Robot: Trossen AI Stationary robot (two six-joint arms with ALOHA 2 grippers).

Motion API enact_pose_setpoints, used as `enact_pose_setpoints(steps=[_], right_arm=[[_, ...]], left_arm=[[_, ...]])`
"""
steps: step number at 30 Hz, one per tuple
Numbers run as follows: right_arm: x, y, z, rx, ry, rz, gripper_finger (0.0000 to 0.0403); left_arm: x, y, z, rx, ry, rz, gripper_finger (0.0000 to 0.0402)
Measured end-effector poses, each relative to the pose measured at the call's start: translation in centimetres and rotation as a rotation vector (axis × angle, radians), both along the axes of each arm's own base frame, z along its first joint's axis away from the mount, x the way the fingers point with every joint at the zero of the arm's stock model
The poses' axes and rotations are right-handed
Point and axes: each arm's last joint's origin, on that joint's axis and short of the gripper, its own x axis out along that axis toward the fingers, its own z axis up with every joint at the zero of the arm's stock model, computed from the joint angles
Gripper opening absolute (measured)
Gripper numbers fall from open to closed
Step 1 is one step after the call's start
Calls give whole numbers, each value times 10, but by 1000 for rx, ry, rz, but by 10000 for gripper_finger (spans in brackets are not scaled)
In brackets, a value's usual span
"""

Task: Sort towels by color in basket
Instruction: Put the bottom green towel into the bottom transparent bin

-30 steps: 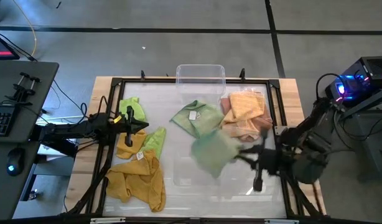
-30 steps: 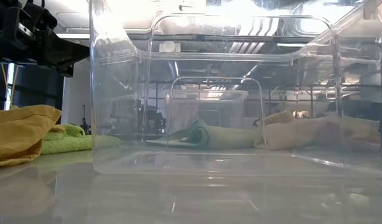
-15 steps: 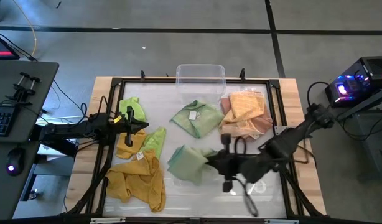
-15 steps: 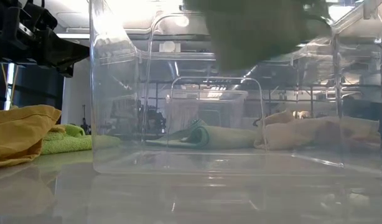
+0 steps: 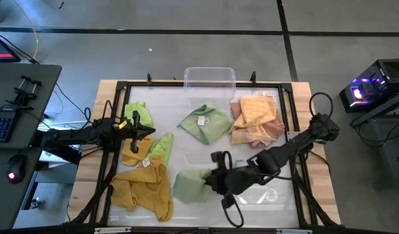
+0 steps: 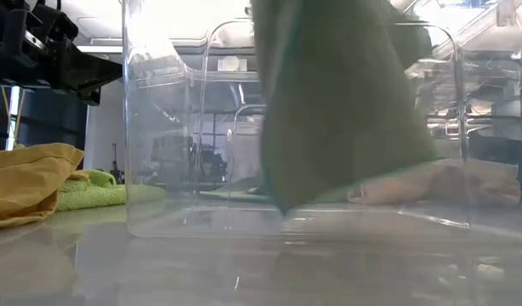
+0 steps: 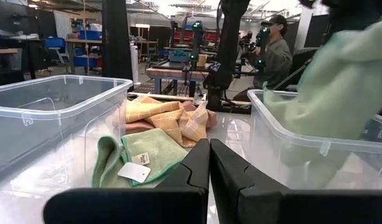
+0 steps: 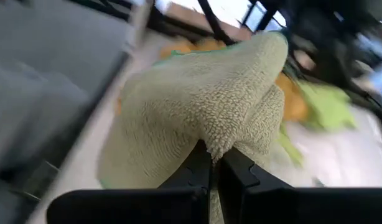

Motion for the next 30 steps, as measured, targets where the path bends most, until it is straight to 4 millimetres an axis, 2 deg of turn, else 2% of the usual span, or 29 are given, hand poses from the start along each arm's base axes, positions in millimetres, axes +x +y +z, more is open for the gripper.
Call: enact_pose_setpoints(steps=[3, 8, 15, 22, 30], right_arm=[[3, 3, 7, 35, -60, 74, 3], [3, 1, 8, 16, -59, 72, 3], [-4, -13, -7, -41, 101, -77, 3], [-12, -29, -20, -2, 276, -234, 8], [-8, -38, -34, 84, 448, -188, 57]], left_arm=[[0, 0, 0, 0, 0, 0, 1], [0, 0, 0, 0, 1, -1, 1], [0, 0, 0, -1, 4, -2, 1], [0, 0, 0, -1, 5, -2, 1], [0, 0, 0, -10, 3, -1, 1]])
